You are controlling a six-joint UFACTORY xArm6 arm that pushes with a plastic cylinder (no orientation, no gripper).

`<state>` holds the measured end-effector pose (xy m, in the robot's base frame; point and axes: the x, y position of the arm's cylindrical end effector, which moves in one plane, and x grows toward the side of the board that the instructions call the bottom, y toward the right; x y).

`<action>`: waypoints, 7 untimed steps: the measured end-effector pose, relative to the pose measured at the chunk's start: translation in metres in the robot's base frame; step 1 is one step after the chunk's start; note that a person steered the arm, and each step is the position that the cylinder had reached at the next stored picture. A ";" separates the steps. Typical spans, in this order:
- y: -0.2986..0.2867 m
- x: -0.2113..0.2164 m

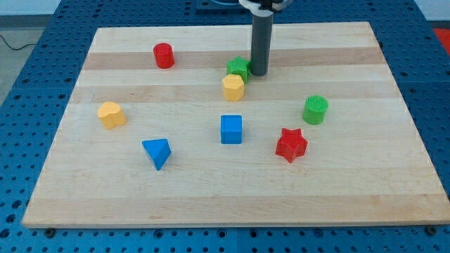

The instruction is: Place the green star close to the yellow hexagon

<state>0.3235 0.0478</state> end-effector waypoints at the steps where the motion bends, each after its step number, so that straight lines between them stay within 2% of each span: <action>1: 0.000 -0.029; 4: -0.076 -0.031; 7: -0.059 0.009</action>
